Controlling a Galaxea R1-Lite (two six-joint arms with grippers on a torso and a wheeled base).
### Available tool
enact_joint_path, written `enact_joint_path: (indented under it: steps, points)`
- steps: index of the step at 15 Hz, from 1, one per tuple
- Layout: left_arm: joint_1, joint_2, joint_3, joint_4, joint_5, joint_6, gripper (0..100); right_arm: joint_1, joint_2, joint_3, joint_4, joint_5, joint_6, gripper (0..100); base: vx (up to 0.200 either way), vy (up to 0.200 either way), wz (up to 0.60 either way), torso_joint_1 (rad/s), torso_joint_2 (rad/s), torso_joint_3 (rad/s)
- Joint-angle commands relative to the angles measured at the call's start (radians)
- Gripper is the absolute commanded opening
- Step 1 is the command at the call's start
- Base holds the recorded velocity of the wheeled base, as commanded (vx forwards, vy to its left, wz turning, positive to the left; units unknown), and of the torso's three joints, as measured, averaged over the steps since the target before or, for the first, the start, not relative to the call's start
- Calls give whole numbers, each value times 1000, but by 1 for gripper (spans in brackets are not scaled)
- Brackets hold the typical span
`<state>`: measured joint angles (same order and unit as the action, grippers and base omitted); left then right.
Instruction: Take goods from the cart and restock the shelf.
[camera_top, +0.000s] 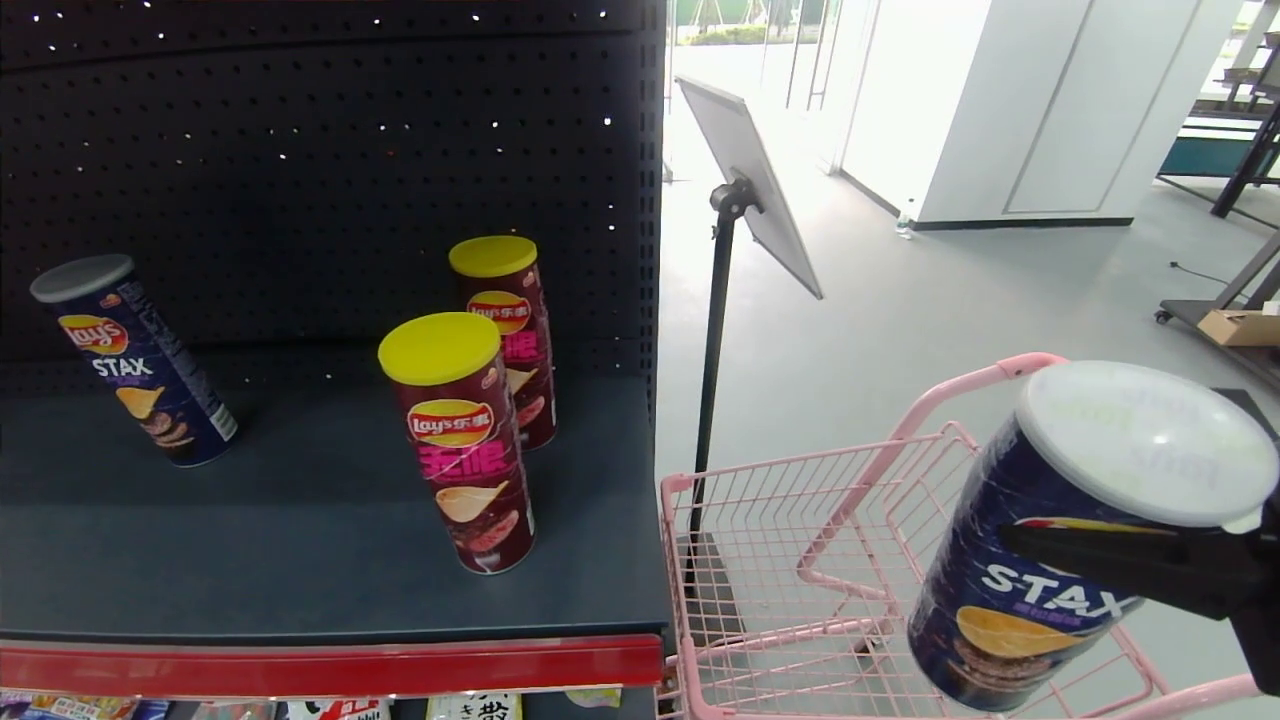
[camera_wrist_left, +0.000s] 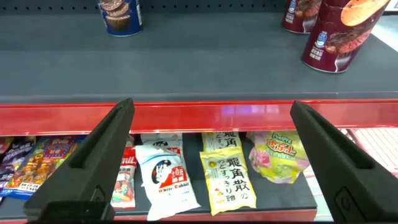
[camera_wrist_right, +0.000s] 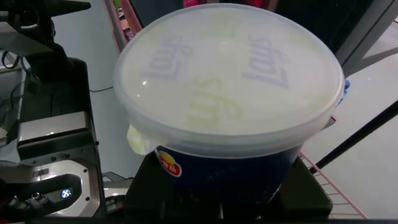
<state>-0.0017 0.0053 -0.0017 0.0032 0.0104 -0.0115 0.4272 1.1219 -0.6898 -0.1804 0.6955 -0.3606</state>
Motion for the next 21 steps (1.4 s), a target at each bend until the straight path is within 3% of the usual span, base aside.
enact_joint_path:
  steps: [1,7,16,21]
  points:
    - [0,1,0,0,0,-1,100,-1,-17,-2,-1,-21,2,0,0,0,0,0,0,0]
    - [0,1,0,0,0,1,100,4,-34,-31,-1,-90,0,0,0,0,0,0,0,0]
    - [0,1,0,0,5,2,100,2,-76,-20,6,-93,3,0,-200,0,0,4,1,-1]
    - [0,1,0,0,3,4,100,2,-68,-25,4,-93,3,0,0,0,0,0,0,0]
